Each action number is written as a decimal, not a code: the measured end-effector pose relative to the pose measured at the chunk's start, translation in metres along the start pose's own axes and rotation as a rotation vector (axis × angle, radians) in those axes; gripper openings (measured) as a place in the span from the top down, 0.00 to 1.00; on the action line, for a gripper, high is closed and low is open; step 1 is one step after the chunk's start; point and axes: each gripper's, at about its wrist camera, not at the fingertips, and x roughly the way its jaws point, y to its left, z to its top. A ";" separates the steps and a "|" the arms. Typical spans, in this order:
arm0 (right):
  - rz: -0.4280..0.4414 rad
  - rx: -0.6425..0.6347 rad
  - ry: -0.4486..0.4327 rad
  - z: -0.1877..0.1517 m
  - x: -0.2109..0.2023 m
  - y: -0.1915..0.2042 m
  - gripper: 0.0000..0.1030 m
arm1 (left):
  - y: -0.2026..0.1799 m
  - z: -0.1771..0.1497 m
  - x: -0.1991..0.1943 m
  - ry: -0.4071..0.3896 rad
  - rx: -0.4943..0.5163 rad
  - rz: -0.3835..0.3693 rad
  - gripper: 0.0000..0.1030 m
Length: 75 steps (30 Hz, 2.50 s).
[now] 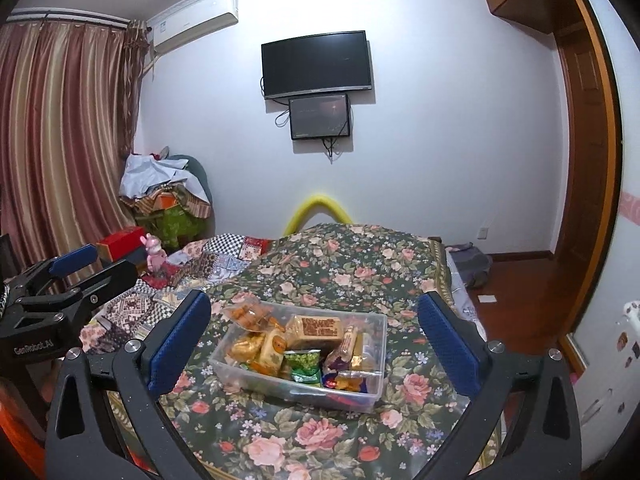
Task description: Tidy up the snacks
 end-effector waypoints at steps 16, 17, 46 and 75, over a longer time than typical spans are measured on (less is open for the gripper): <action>-0.003 -0.010 -0.017 -0.003 -0.008 0.003 0.00 | 0.000 -0.002 0.001 0.001 -0.015 -0.009 0.01; -0.004 -0.010 -0.017 -0.003 -0.008 0.003 0.00 | 0.000 -0.001 0.001 0.001 -0.015 -0.009 0.01; -0.006 -0.010 -0.026 -0.001 -0.011 0.004 0.00 | -0.004 0.000 -0.001 -0.004 -0.006 -0.022 0.01; -0.007 -0.002 -0.024 -0.001 -0.011 0.004 0.00 | -0.003 -0.005 0.006 0.011 -0.010 -0.050 0.01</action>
